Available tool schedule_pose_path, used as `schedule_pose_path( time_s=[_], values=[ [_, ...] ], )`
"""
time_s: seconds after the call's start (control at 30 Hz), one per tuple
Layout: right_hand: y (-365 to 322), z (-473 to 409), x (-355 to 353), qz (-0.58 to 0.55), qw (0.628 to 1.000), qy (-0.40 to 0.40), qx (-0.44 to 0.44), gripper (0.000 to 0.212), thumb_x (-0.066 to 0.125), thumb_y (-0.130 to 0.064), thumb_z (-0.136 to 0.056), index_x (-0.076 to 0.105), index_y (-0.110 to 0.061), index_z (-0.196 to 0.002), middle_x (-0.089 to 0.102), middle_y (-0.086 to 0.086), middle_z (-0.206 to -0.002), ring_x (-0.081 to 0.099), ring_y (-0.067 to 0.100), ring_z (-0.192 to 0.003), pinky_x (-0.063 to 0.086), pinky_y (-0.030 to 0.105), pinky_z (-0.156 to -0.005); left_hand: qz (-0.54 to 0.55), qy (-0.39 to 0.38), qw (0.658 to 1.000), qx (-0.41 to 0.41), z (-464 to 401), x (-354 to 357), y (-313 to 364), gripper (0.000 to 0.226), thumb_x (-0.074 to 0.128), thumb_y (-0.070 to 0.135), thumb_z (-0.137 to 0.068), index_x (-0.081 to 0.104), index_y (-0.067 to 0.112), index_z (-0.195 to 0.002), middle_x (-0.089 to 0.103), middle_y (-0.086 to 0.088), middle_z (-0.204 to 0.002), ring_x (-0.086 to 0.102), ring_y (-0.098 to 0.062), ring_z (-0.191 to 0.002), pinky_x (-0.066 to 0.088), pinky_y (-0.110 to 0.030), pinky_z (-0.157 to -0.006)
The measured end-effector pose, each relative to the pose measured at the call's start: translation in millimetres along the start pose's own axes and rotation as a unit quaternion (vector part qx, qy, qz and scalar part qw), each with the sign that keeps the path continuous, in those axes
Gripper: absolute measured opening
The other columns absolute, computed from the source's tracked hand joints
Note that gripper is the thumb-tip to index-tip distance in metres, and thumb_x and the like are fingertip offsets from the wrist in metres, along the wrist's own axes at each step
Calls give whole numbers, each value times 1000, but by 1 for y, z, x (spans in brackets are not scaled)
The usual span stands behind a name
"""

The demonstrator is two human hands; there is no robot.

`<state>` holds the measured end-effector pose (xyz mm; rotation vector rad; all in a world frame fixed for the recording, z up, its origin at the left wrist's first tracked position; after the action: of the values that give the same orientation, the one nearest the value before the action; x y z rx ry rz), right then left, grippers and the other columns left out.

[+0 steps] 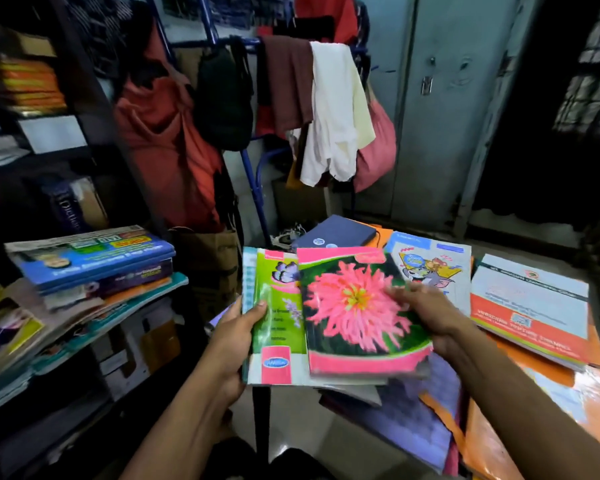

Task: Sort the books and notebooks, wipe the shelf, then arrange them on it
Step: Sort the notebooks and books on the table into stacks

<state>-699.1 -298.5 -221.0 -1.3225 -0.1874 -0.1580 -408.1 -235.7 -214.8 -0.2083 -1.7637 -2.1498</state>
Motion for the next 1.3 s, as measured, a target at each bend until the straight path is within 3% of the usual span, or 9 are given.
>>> schedule_pose_path(
  time_s=[0.2,0.33,0.43,0.6,0.7,0.83,0.93,1.1,1.3],
  values=[
    [-59,-87,-8,-23,988,119,-98,24,57,2,-97,56,-8,-119,72,13,-89,72,16,-59,59,33,-50,44,44,998,-5,-9,-46,-1,19,55,11,-101,67,10,-116,78,-15,-90,74,-26,-62,60,-35,-50],
    [-57,-150,18,23,983,153,-104,15,57,5,-94,61,-9,-90,67,15,-89,68,15,-59,59,31,-52,30,36,999,-26,-8,-59,-19,33,66,6,-90,63,8,-123,76,-21,-102,75,-33,-72,62,-41,-57],
    [-46,-189,20,53,976,187,-98,15,61,3,-84,69,-4,-94,71,15,-96,70,26,-83,63,45,-75,29,26,999,-24,-7,-61,-23,41,69,3,-86,60,9,-125,75,-21,-107,75,-36,-78,63,-44,-62],
    [-56,-183,17,250,928,261,-95,66,73,-31,-80,48,-2,-134,59,18,-130,59,34,-118,51,45,-100,18,34,999,-19,-7,-61,-19,39,68,0,-89,57,10,-124,76,-18,-101,74,-30,-67,59,-36,-50],
    [-59,-120,48,309,919,191,-156,60,71,-30,-91,45,-8,-141,57,14,-129,58,27,-115,48,35,-92,29,33,999,-7,-3,-60,-15,37,67,0,-89,57,11,-123,77,-17,-99,74,-29,-65,58,-35,-49],
    [2,-20,79,311,949,-12,-47,32,66,-44,-94,65,-18,-113,66,2,-93,60,11,-72,46,27,-58,71,19,997,5,4,-60,-11,45,68,7,-83,59,13,-127,75,-18,-112,74,-32,-80,62,-40,-60],
    [44,24,93,217,963,-138,82,43,54,-55,-96,70,-20,-115,73,-7,-106,70,13,-91,53,31,-83,89,-16,996,-4,14,-50,-11,49,66,6,-82,58,17,-130,72,-20,-117,74,-35,-86,63,-44,-66],
    [48,41,101,169,980,-81,61,77,71,-81,-66,65,-31,-124,66,-9,-131,59,18,-122,43,48,-107,-5,-35,999,-31,34,-29,-16,52,60,-6,-90,55,26,-131,76,-17,-107,74,-33,-74,62,-42,-58],
    [36,59,120,-4,995,-104,6,29,60,-11,-98,61,-9,-127,75,12,-114,73,28,-96,61,41,-81,-164,-64,984,-8,20,-29,43,35,68,12,-94,60,17,-127,77,-11,-107,75,-26,-82,64,-37,-67]
  ],
)
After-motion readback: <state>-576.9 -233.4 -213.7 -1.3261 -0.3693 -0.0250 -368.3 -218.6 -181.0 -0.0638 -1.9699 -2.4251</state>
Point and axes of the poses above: each hand's wrist, its own z-axis away from the middle knuckle, its own x-axis out of the palm, y = z × x, the point moved 7 cm from there along -z, towards the middle knuckle
